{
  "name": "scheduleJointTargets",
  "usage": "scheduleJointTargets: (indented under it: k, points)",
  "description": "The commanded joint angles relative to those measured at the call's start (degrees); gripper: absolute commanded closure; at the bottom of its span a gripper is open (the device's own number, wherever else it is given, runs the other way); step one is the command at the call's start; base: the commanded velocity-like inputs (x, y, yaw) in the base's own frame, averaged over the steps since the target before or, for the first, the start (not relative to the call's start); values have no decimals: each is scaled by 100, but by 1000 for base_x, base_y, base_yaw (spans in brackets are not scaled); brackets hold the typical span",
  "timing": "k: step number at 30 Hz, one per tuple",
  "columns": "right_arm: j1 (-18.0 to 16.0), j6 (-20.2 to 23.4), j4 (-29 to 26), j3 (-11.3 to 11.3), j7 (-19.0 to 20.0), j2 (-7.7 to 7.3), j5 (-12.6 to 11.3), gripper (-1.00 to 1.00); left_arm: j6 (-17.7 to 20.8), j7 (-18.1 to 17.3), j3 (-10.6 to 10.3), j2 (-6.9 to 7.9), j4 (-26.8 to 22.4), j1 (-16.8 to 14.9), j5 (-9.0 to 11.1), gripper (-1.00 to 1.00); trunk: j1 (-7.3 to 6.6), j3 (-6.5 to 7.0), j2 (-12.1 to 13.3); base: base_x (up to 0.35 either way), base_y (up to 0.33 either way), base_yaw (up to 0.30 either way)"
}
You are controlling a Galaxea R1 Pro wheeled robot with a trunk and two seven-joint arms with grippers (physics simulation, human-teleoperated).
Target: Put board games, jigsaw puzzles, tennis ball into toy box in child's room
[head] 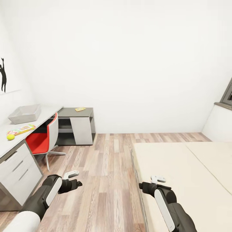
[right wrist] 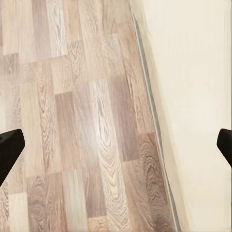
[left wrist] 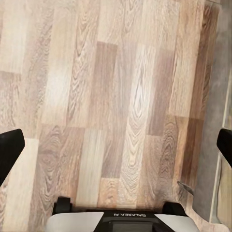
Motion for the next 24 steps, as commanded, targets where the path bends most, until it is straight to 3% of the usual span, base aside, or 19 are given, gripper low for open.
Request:
scheduleJointTargets:
  k: [1,24]
  points:
    - [-5,13,-5,5,-59,0,-59,-100,24,2,-7,4,-7,-4,12,-100,4,-14,-14,0,-177,0]
    - [-7,13,-5,5,-57,0,-59,-100,24,2,-6,4,-9,-4,7,-100,4,-14,-14,-5,-20,0]
